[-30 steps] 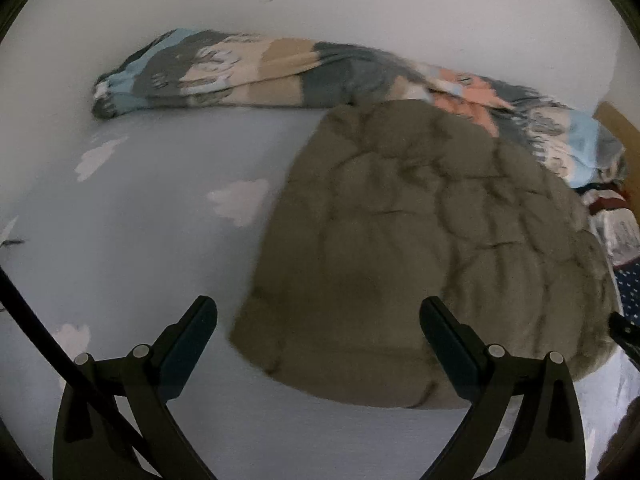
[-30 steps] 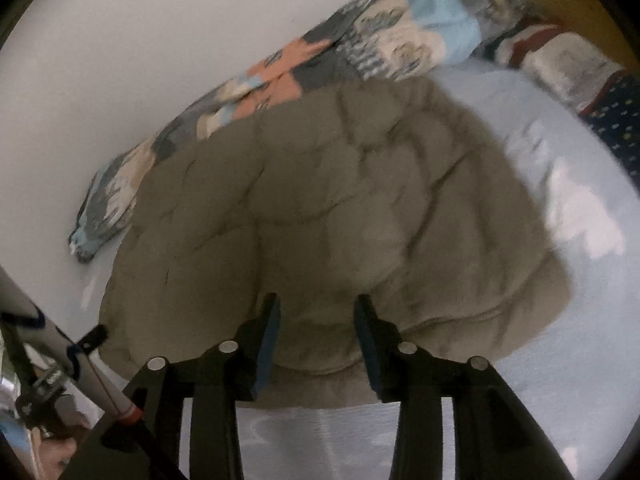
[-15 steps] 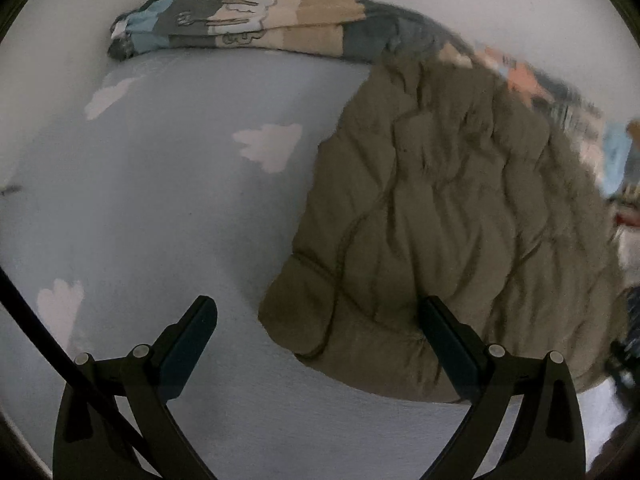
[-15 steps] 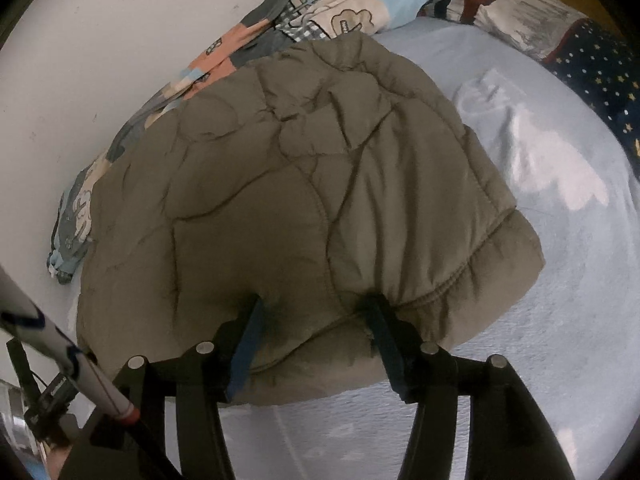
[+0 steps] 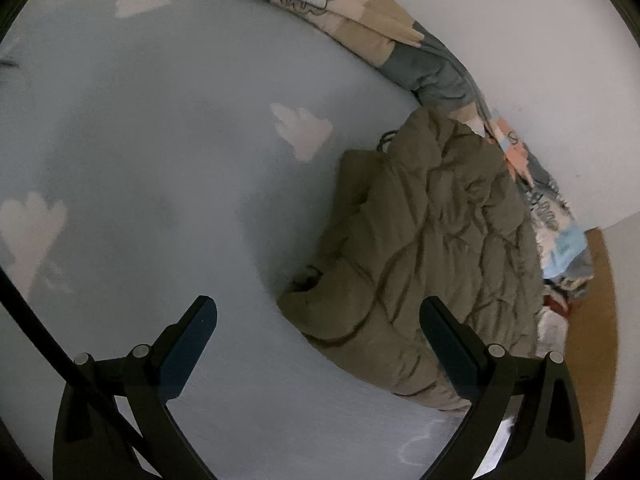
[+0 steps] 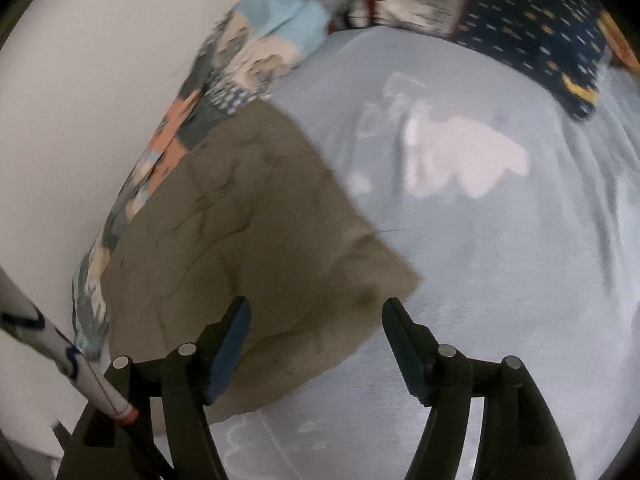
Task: Fold large clothes
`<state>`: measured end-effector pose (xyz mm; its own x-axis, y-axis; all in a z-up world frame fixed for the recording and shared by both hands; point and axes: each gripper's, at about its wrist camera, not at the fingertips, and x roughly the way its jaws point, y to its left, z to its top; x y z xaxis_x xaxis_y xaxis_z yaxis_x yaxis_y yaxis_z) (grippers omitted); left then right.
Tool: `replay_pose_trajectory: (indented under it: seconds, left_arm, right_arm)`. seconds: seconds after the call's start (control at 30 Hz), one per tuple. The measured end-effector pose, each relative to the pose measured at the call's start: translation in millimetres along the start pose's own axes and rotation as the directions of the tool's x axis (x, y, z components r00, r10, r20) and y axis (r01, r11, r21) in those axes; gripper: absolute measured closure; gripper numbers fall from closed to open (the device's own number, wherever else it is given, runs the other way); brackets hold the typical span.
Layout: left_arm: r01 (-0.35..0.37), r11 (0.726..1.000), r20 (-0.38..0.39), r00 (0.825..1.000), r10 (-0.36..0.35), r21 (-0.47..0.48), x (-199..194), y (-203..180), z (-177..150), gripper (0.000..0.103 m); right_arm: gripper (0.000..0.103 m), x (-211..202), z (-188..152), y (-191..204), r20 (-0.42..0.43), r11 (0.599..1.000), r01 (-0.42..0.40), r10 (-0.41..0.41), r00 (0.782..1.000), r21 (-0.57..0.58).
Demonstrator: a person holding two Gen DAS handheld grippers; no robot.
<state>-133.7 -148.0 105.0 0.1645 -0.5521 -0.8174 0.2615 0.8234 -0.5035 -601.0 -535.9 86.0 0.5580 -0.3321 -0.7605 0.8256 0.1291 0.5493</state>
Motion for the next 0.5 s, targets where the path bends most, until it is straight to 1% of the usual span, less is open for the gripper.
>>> replay_pose_trajectory:
  seconds: [0.07,0.13,0.2,0.3,0.4,0.5]
  left_arm:
    - [0.008,1.0,-0.018,1.0,-0.008,-0.003,5,-4,-3,0.002]
    - [0.018,1.0,-0.021,1.0,-0.018,0.006,9,-8,-4,0.002]
    - [0.032,0.999,-0.02,0.999,-0.031,0.005,10,-11,-6,0.002]
    - [0.026,1.0,-0.013,1.0,-0.026,0.0,12,-11,-8,0.002]
    - [0.047,0.998,-0.03,0.998,-0.049,-0.047,19,-5,-9,0.002]
    - [0.091,0.99,-0.043,0.994,-0.097,-0.109,26,4,-11,0.002]
  right_arm:
    - [0.028,0,3,-13,-0.016,0.999,-0.014,0.015,1.0,0.052]
    - [0.028,3,3,-18,-0.033,0.996,-0.026,0.029,0.999,0.083]
    - [0.028,6,3,-21,-0.047,0.994,-0.034,0.039,0.998,0.1]
    - [0.027,11,4,-26,-0.057,0.99,-0.054,0.062,0.996,0.13]
    - [0.026,15,3,-34,-0.062,0.98,-0.075,0.088,0.994,0.185]
    - [0.026,21,2,-43,-0.057,0.964,-0.102,0.12,0.991,0.247]
